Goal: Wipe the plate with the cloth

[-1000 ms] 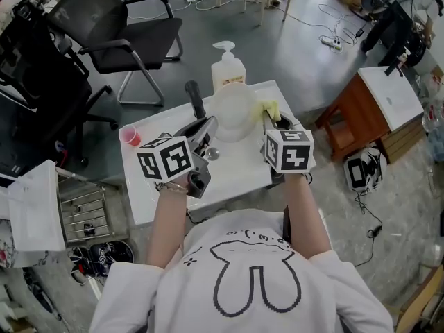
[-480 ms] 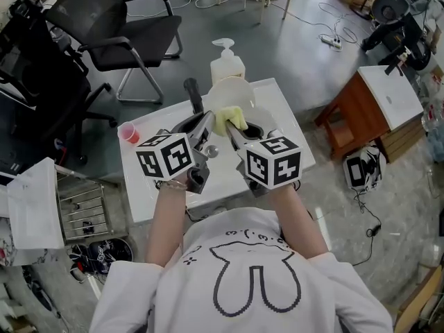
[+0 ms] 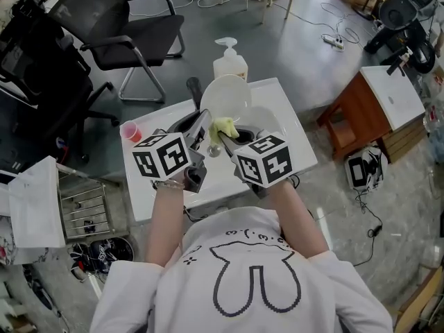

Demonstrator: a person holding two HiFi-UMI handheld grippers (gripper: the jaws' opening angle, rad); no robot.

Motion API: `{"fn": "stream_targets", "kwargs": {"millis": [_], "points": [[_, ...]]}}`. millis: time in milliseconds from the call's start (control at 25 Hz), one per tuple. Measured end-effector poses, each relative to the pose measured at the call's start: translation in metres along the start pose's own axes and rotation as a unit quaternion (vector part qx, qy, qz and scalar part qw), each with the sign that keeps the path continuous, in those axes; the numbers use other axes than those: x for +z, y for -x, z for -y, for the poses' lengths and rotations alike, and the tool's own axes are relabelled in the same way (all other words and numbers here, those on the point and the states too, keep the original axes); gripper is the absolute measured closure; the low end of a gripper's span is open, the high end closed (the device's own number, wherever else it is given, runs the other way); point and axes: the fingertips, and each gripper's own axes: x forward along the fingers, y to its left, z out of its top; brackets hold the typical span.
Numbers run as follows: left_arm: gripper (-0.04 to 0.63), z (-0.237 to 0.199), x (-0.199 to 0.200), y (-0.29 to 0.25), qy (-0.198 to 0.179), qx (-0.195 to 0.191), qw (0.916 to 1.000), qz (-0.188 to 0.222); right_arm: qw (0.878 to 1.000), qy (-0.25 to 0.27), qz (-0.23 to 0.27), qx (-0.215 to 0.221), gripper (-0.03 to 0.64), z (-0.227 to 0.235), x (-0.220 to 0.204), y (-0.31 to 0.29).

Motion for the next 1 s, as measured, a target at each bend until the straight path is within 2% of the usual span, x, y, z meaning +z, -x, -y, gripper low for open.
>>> {"fn": "stream_targets", "kwargs": {"millis": [320, 680, 800, 1000], "points": [[0.575, 0.006, -0.003, 0.000, -0.009, -0.018, 0.9998, -0.008, 0.995, 0.032, -0.051, -0.082, 0.569, 0.043, -0.015, 0.005], [0.572, 0.010, -0.003, 0.001, -0.033, -0.039, 0.9985, -0.017, 0.980, 0.051, -0.039, -0.189, 0.569, 0.094, -0.002, 0.017], [0.573, 0.010, -0.001, 0.003, -0.061, -0.042, 0.9971, -0.019, 0.973, 0.057, -0.028, -0.222, 0.569, 0.105, 0.006, 0.023], [0.577, 0.011, 0.005, 0.007, -0.136, -0.047, 0.9895, -0.012, 0.968, 0.038, 0.003, -0.246, 0.569, 0.120, 0.020, 0.037]]}}
